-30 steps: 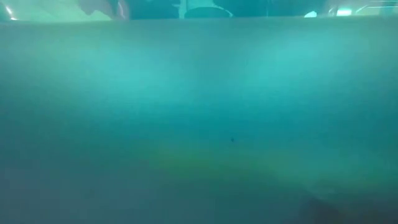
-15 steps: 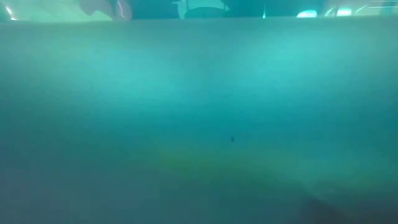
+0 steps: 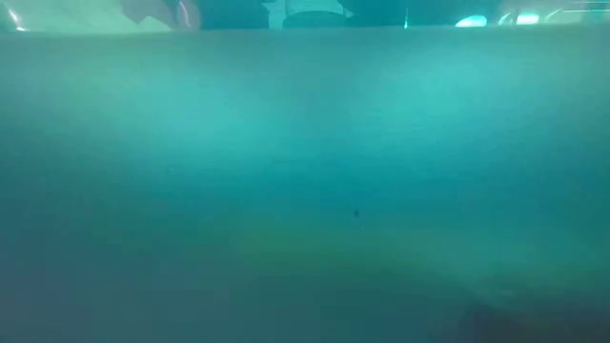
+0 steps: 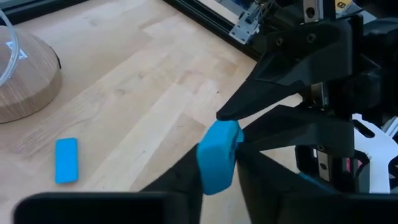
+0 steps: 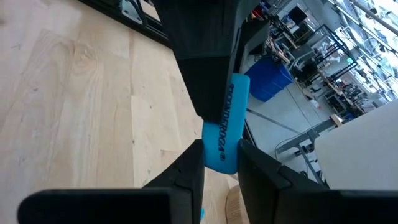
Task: Pick & Place School Supplies
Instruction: Put the blue eraser into the orange bin
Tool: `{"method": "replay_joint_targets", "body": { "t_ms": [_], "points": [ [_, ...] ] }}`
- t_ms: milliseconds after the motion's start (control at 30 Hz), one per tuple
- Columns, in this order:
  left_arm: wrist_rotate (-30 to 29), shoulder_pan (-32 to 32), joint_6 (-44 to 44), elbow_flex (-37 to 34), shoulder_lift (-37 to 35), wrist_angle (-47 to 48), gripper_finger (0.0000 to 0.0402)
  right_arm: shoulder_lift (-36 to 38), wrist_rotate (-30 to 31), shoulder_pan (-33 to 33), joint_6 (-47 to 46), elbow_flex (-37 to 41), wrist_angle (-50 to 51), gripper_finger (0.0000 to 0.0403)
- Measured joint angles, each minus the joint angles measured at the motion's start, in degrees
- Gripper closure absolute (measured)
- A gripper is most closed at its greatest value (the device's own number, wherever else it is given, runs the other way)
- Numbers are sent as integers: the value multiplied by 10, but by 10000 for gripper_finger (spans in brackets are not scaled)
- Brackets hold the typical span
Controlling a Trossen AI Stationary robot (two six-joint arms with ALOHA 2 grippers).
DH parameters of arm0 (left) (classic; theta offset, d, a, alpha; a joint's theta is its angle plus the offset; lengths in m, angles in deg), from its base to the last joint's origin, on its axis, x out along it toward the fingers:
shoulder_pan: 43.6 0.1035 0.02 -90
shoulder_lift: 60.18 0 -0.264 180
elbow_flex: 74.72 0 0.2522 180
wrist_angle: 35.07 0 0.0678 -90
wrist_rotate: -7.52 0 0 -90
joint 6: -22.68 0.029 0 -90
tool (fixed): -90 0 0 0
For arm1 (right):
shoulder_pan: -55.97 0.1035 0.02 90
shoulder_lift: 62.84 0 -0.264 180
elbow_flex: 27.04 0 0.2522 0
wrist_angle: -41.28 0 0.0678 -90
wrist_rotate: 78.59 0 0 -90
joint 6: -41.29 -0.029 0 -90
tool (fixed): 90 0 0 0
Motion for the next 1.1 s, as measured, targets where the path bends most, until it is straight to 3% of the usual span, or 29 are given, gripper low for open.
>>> {"method": "replay_joint_targets", "body": {
  "t_ms": [233, 467, 833, 1000, 1100],
  "points": [
    [2, 0, 23, 0, 0, -1, 363, 0, 0, 3, 0, 0, 2, 332],
    [0, 0, 33, 0, 0, -8, 351, 0, 1, 3, -38, 5, -2, 325],
    [-7, 12, 56, 0, 0, -12, 367, 24, -18, 3, -175, 16, 42, 209],
    [-15, 11, 58, 0, -1, 5, 358, 68, -78, -8, -256, 20, 134, 184],
    [-4, 3, 66, 0, -1, 22, 367, 101, -81, -9, -286, 52, 142, 183]
  ]
}}
